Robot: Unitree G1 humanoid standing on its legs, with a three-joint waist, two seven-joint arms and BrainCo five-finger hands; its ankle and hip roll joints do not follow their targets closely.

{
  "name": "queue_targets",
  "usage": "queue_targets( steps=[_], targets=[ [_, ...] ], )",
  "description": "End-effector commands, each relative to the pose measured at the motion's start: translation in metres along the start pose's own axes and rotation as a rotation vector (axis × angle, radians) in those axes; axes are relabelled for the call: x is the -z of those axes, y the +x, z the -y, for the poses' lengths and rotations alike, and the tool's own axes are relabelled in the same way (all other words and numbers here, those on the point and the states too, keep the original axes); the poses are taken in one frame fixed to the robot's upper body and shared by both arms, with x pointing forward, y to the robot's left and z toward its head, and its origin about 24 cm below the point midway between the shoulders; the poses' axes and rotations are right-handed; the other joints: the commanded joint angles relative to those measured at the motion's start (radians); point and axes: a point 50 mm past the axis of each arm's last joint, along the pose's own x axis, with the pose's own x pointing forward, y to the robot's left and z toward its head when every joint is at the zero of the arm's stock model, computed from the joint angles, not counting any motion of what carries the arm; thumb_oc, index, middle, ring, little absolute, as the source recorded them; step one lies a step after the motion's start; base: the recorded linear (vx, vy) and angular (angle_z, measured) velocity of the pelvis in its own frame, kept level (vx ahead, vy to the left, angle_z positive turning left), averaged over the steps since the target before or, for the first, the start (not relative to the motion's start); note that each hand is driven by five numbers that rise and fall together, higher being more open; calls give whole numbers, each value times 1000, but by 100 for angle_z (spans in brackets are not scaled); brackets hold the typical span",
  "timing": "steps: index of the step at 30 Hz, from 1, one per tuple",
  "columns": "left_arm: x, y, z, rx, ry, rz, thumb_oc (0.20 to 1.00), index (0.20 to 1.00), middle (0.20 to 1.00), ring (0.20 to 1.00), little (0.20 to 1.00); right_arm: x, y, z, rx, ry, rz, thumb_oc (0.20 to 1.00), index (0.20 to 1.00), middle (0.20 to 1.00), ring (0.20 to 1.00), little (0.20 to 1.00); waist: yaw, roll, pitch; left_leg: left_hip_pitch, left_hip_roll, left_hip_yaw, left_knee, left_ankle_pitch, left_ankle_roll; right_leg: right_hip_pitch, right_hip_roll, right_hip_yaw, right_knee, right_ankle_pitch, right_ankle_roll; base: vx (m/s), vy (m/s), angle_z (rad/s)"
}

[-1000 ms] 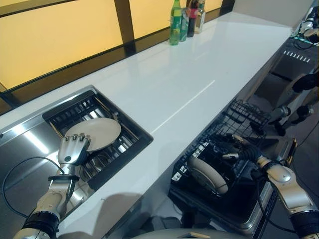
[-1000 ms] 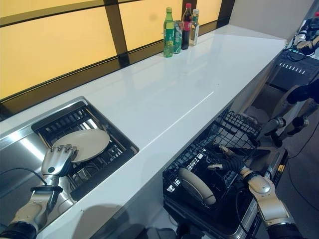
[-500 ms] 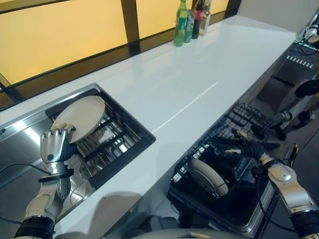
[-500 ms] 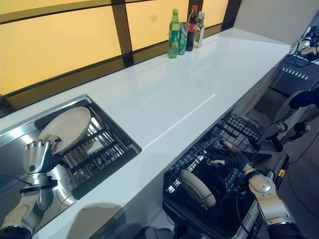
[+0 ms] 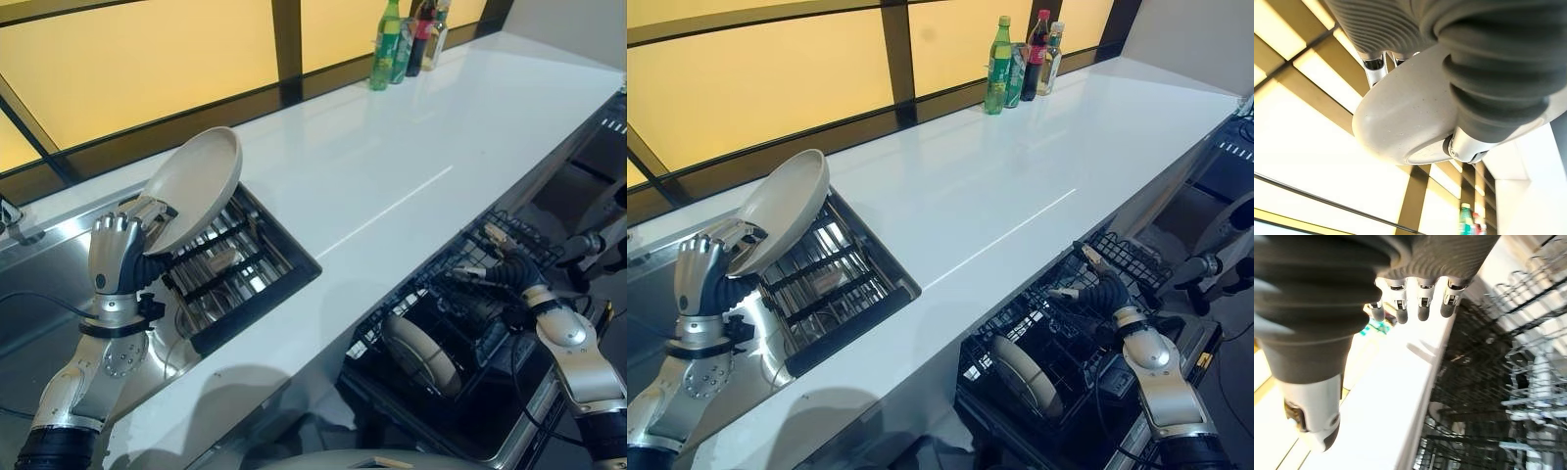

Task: Pick up plates and place into dishwasher.

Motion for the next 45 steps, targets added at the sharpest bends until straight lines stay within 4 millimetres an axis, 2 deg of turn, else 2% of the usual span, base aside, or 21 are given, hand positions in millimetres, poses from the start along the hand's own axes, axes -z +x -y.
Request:
queue_targets(
  steps=[1,4,11,14,16,20,25,28,34,40,44,45],
  targets=[
    [-16,29,-10,57,-184,100,200,200,200,200,200,-66,10,28,134,-31,349,1000,1000,1000,1000,1000,1,-8,-56,-158,-11,-37,-31,146,22,44,2,-7,101,-135,5,-30,7,4],
    [-31,32,-2,184,-344,124,200,200,200,200,200,-96,6,27,150,-51,505,1000,1000,1000,1000,1000,5,2,-58,-157,-12,-40,-30,144,23,43,2,-5,102,-137,6,-34,21,2],
    [-48,42,4,399,-594,168,200,200,200,200,200,-148,0,29,91,-88,787,1000,1000,1000,1000,1000,18,10,-68,-158,-15,-45,-28,142,21,47,-1,-14,100,-139,9,-19,4,1],
    [-57,48,8,504,-689,206,200,200,200,200,200,-165,-1,22,9,-84,868,1000,1000,1000,1000,1000,22,10,-75,-159,-17,-49,-27,143,21,47,-3,-20,99,-139,10,-5,2,1],
    [-63,52,7,565,-804,234,200,200,200,200,200,-171,0,18,-46,-85,896,1000,1000,1000,1000,1000,24,10,-78,-159,-19,-53,-27,144,21,48,-5,-26,97,-138,10,-7,5,3],
    [-78,57,4,645,-893,328,200,200,200,200,200,-181,0,-1,-212,-109,929,1000,1000,1000,1000,1000,34,10,-85,-161,-19,-59,-26,147,19,49,-8,-35,96,-136,11,0,0,0],
    [-85,65,-4,669,-877,399,200,200,200,200,200,-187,-3,-17,-466,-112,952,1000,1000,1000,1000,1000,44,2,-91,-160,-24,-68,-26,148,19,54,-11,-49,95,-139,8,1,-5,7],
    [-87,69,-5,680,-850,413,200,200,200,200,200,-191,-4,-23,-545,-108,964,1000,1000,1000,1000,1000,51,-3,-94,-158,-27,-76,-26,148,20,58,-13,-56,93,-138,8,2,-19,12],
    [-92,70,-5,731,-804,463,200,200,200,200,200,-197,-4,-34,-628,-91,992,1000,1000,1000,1000,1000,63,-7,-99,-157,-36,-92,-25,148,23,59,-14,-65,94,-138,5,2,-6,5],
    [-106,73,1,929,-664,574,200,200,200,200,200,-204,0,-42,-672,-102,994,1000,1000,1000,1000,1000,67,-4,-101,-147,-47,-103,-25,135,25,67,-18,-76,102,-153,6,13,14,10],
    [-117,74,4,1066,-630,636,200,200,200,200,200,-207,1,-42,-673,-81,1006,1000,1000,1000,1000,1000,67,-2,-102,-147,-52,-107,-24,143,29,59,-21,-88,106,-141,9,-7,2,7],
    [-119,74,4,1088,-637,642,200,200,200,200,200,-207,1,-43,-676,-72,1008,1000,1000,1000,1000,1000,66,-5,-104,-140,-55,-108,-25,130,27,65,-23,-88,106,-152,10,15,-4,5]
  ],
)
